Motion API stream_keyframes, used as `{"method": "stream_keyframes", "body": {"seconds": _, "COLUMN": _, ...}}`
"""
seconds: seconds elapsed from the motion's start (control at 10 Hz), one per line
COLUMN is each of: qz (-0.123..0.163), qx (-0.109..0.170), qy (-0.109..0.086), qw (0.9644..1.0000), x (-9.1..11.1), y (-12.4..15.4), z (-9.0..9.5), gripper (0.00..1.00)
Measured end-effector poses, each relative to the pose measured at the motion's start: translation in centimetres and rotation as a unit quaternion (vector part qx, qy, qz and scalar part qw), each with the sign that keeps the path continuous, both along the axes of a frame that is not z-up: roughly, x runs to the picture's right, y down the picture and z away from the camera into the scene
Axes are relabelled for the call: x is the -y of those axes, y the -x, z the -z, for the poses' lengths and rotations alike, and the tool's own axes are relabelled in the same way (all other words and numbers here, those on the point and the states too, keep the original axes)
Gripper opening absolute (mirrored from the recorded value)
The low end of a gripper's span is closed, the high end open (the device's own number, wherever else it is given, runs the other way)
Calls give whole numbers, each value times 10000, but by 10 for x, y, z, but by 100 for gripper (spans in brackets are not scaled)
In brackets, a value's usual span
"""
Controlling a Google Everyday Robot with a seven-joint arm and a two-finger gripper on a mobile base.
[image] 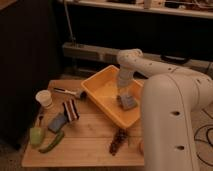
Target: Wipe tray with towel
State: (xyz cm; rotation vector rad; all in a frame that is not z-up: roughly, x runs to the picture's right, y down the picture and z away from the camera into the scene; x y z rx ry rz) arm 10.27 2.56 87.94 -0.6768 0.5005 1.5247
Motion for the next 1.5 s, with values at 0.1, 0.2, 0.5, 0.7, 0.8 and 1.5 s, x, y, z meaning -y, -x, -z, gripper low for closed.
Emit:
{"method": "stream_keyframes", "body": {"seconds": 0.1, "qz": -53, "qx": 31, "qy": 1, "qw": 10000, "x": -3, "y": -3, "z": -1, "gripper": 80}}
{"method": "stream_keyframes", "body": {"seconds": 0.2, "qz": -86, "qx": 62, "qy": 6, "qw": 9999, "x": -5, "y": -4, "z": -2, "gripper": 80}}
{"method": "stream_keyframes", "body": {"seconds": 0.5, "qz": -138, "qx": 107, "qy": 50, "qw": 9998, "x": -17, "y": -13, "z": -13, "gripper": 80}}
{"method": "stream_keyframes", "body": {"seconds": 0.7, "qz": -218, "qx": 99, "qy": 78, "qw": 9997, "x": -26, "y": -25, "z": -23, "gripper": 80}}
{"method": "stream_keyframes", "body": {"seconds": 0.8, "qz": -263, "qx": 82, "qy": 96, "qw": 9996, "x": -30, "y": -32, "z": -25, "gripper": 80}}
{"method": "stream_keyframes", "body": {"seconds": 1.5, "qz": -396, "qx": -158, "qy": 143, "qw": 9990, "x": -49, "y": -64, "z": -38, "gripper": 71}}
